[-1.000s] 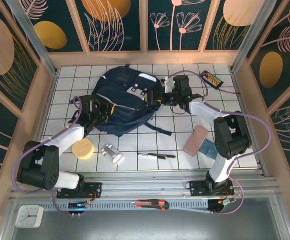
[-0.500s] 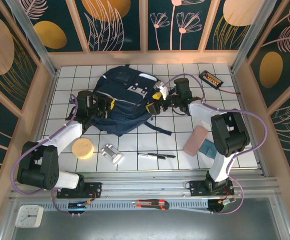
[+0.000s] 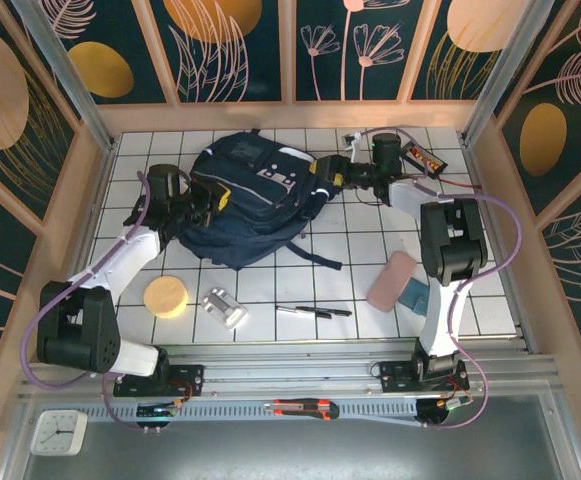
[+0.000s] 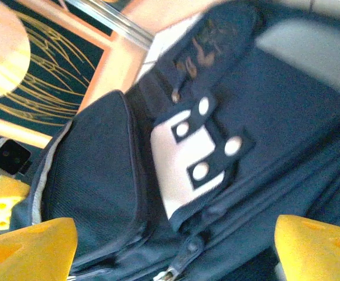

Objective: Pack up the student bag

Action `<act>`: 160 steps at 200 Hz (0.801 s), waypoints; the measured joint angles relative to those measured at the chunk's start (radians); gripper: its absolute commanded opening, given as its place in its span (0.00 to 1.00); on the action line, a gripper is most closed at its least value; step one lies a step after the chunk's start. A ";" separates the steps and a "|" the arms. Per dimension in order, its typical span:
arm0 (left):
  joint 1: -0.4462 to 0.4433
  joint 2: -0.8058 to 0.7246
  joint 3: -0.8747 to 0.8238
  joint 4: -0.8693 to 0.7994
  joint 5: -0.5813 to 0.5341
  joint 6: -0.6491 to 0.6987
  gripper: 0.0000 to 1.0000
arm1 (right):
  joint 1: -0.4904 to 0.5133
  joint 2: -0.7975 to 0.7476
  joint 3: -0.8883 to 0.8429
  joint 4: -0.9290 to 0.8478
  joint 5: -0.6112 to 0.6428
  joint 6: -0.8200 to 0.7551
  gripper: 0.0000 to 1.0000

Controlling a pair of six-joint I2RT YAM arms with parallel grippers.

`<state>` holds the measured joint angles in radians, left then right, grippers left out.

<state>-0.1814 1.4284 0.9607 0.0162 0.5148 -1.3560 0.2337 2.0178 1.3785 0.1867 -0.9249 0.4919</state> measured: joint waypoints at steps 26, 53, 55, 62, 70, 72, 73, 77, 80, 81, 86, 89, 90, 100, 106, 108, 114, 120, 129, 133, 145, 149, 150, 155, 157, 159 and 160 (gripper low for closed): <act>0.000 0.013 0.074 -0.031 0.011 0.081 0.00 | 0.060 0.000 0.058 -0.233 0.016 0.059 0.82; 0.000 0.023 0.077 -0.013 0.034 0.093 0.00 | 0.116 0.003 0.093 -0.402 0.058 0.080 0.69; 0.000 0.024 0.076 -0.013 0.035 0.093 0.00 | 0.118 0.004 0.096 -0.408 0.060 0.080 0.68; 0.001 0.024 0.073 -0.013 0.038 0.096 0.00 | 0.124 0.009 0.107 -0.435 0.071 0.090 0.65; 0.002 0.024 0.067 -0.013 0.043 0.097 0.00 | 0.126 0.019 0.120 -0.454 0.080 0.097 0.61; 0.002 0.024 0.066 -0.013 0.044 0.097 0.00 | 0.126 0.024 0.124 -0.459 0.082 0.101 0.60; 0.002 0.024 0.065 -0.012 0.045 0.097 0.00 | 0.126 0.025 0.125 -0.462 0.084 0.103 0.59; 0.003 0.024 0.061 -0.011 0.049 0.098 0.00 | 0.126 0.032 0.134 -0.472 0.091 0.104 0.57; 0.003 0.024 0.060 -0.011 0.050 0.099 0.00 | 0.126 0.039 0.141 -0.482 0.097 0.116 0.56; 0.003 0.024 0.059 -0.010 0.051 0.099 0.00 | 0.126 0.041 0.143 -0.485 0.098 0.116 0.56; 0.004 0.024 0.053 -0.008 0.054 0.099 0.00 | 0.124 0.053 0.157 -0.499 0.106 0.119 0.55; 0.005 0.024 0.050 -0.006 0.054 0.099 0.00 | 0.123 0.061 0.167 -0.508 0.113 0.120 0.54; 0.005 0.024 0.049 -0.005 0.054 0.099 0.00 | 0.123 0.063 0.169 -0.509 0.113 0.120 0.53; 0.006 0.019 0.032 0.006 0.055 0.099 0.00 | 0.121 0.089 0.197 -0.531 0.127 0.132 0.50; 0.006 0.016 0.021 0.010 0.055 0.098 0.00 | 0.121 0.100 0.209 -0.542 0.135 0.132 0.49; 0.006 0.014 0.019 0.011 0.055 0.098 0.00 | 0.121 0.104 0.214 -0.546 0.138 0.137 0.49; 0.006 0.010 0.005 0.022 0.055 0.097 0.00 | 0.121 0.114 0.227 -0.562 0.145 0.137 0.48; 0.006 0.004 -0.011 0.034 0.055 0.095 0.00 | 0.121 0.125 0.243 -0.579 0.153 0.138 0.48; 0.006 -0.002 -0.026 0.042 0.055 0.095 0.00 | 0.121 0.135 0.261 -0.596 0.166 0.139 0.47; 0.006 -0.003 -0.030 0.044 0.055 0.094 0.00 | 0.121 0.137 0.266 -0.601 0.169 0.139 0.45; 0.006 -0.004 -0.037 0.052 0.058 0.092 0.00 | 0.121 0.142 0.277 -0.616 0.179 0.139 0.42; 0.006 -0.004 -0.039 0.055 0.059 0.092 0.00 | 0.121 0.143 0.278 -0.620 0.183 0.141 0.42; 0.006 -0.005 -0.039 0.055 0.060 0.092 0.00 | 0.121 0.143 0.280 -0.622 0.184 0.139 0.41; 0.006 -0.005 -0.040 0.056 0.061 0.092 0.00 | 0.121 0.145 0.284 -0.631 0.188 0.141 0.40; 0.006 -0.005 -0.040 0.059 0.061 0.092 0.00 | 0.121 0.145 0.286 -0.634 0.190 0.139 0.40; 0.006 -0.005 -0.041 0.060 0.062 0.092 0.00 | 0.121 0.146 0.288 -0.637 0.192 0.140 0.39; 0.006 -0.005 -0.041 0.061 0.062 0.092 0.00 | 0.121 0.146 0.290 -0.640 0.193 0.141 0.39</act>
<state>-0.1753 1.4235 0.9195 0.0772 0.5766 -1.2640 0.3546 2.1639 1.6680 -0.4530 -0.7319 0.6327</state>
